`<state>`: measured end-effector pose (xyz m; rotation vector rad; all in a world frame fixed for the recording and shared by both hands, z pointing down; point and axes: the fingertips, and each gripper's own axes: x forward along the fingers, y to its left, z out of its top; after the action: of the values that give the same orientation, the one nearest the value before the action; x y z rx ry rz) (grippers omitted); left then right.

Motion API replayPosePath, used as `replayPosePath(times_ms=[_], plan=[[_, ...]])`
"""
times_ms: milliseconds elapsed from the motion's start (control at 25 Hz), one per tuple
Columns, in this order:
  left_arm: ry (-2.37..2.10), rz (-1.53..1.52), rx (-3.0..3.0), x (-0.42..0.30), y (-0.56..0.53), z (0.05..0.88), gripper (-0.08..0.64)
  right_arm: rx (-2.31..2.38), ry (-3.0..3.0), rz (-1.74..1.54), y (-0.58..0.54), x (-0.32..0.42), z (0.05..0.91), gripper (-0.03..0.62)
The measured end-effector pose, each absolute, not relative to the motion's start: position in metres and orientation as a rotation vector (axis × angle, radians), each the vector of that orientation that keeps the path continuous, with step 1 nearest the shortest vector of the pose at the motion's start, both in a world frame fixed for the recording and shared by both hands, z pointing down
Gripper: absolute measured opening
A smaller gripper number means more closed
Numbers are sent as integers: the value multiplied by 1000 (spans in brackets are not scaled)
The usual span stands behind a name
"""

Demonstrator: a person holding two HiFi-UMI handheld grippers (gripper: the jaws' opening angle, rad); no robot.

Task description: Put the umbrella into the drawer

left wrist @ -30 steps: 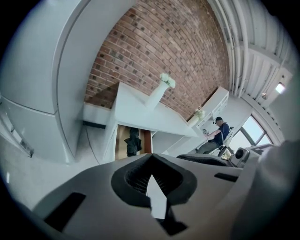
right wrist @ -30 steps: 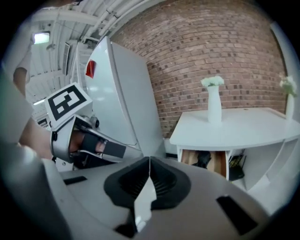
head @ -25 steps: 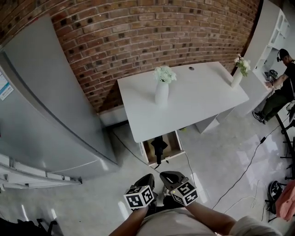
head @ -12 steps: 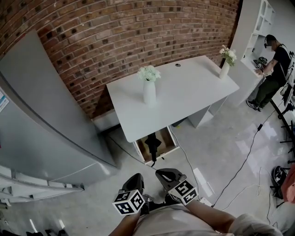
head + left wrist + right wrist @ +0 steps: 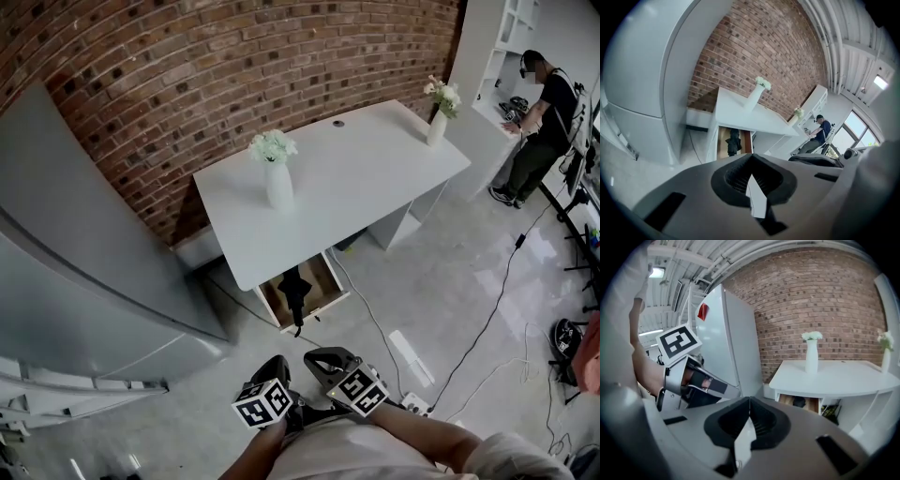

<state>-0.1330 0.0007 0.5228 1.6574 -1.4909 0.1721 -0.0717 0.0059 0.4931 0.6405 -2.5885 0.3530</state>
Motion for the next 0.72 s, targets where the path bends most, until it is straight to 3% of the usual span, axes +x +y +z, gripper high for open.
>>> replayPosePath(times_ms=[720], plan=[[-1539,193,1610,-113,-31,529,6,500,-2645,426,-38,-61,499,17]])
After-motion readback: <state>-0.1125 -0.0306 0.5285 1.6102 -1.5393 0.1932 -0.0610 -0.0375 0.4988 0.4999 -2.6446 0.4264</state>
